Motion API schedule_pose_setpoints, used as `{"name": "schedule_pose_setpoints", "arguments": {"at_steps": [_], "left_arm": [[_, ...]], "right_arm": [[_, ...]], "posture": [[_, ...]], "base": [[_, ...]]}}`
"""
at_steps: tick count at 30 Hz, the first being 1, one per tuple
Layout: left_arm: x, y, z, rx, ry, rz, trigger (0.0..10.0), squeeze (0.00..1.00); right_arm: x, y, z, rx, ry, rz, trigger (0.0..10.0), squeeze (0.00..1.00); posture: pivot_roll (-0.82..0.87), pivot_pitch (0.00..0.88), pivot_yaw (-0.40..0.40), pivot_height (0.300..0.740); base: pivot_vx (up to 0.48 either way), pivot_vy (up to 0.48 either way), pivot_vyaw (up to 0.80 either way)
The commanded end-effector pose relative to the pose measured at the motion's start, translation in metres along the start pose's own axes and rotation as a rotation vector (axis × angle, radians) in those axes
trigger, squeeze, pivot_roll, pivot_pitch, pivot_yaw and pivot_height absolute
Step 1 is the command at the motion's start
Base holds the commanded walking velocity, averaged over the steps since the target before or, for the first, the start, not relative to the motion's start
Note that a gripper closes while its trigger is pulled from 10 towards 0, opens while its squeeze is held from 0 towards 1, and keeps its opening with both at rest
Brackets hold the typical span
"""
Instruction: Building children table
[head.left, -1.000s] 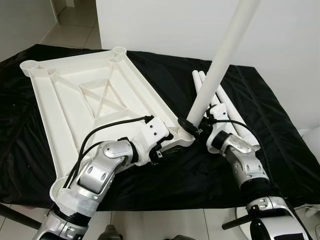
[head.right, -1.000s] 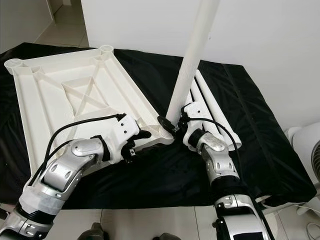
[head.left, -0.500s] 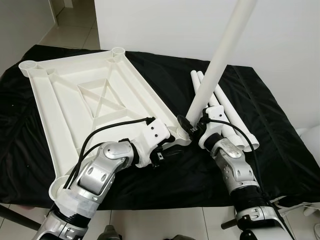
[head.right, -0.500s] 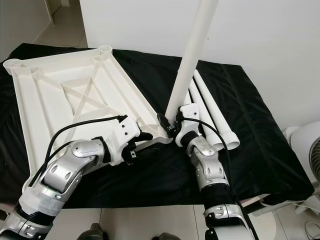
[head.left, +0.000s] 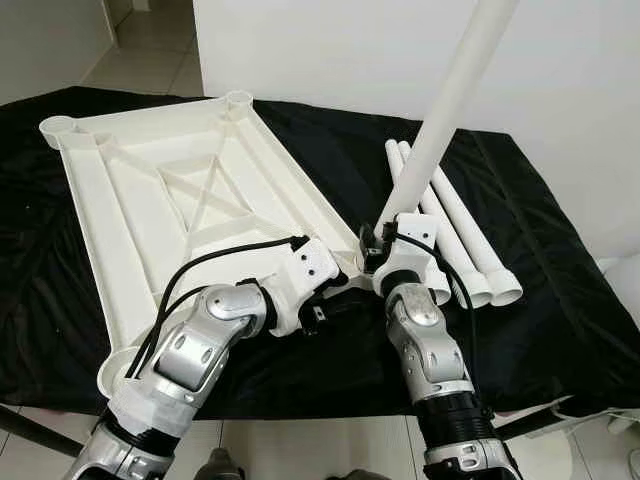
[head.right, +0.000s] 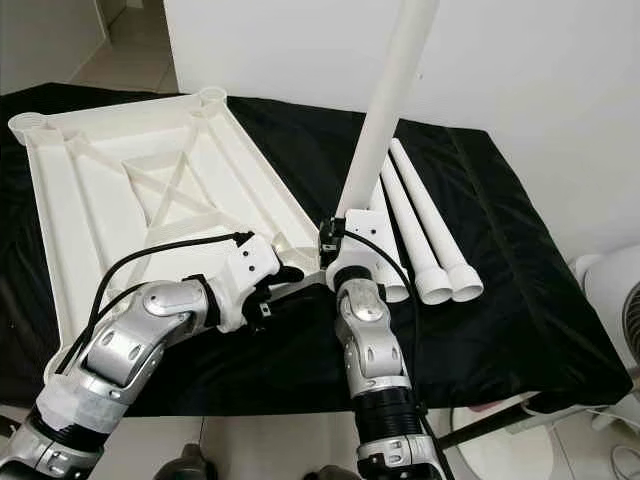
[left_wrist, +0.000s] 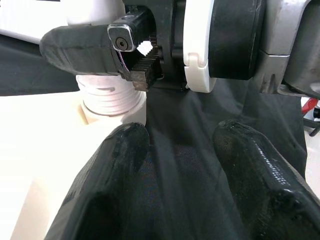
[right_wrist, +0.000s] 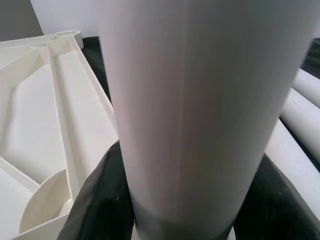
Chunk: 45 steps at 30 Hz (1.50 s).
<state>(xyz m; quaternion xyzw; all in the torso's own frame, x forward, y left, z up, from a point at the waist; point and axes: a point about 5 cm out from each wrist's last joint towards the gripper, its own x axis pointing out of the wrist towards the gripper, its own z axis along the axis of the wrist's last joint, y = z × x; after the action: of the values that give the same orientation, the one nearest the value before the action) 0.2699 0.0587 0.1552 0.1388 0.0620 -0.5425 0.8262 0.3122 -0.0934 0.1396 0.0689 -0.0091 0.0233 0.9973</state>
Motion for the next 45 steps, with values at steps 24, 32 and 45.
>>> {"name": "schedule_pose_setpoints", "arguments": {"at_steps": [24, 32, 45], "left_arm": [[0.006, -0.003, 0.003, 0.007, -0.012, -0.017, 10.0, 0.0], [0.006, -0.004, 0.005, 0.007, -0.017, -0.022, 10.0, 0.0], [-0.005, -0.004, 0.0, 0.016, 0.015, -0.035, 10.0, 0.0]], "right_arm": [[-0.012, -0.047, 0.001, -0.114, 0.017, 0.396, 10.0, 0.0], [0.001, -0.049, 0.001, -0.184, 0.024, 0.53, 10.0, 0.0], [0.021, -0.04, -0.009, -0.192, 0.102, 0.68, 0.0, 0.0]], "posture": [[0.07, 0.0, -0.109, 0.74], [0.08, 0.0, -0.105, 0.74], [0.12, 0.0, -0.117, 0.74]], "base": [[0.0, 0.0, 0.0], [0.0, 0.0, 0.0], [0.0, 0.0, 0.0]]}}
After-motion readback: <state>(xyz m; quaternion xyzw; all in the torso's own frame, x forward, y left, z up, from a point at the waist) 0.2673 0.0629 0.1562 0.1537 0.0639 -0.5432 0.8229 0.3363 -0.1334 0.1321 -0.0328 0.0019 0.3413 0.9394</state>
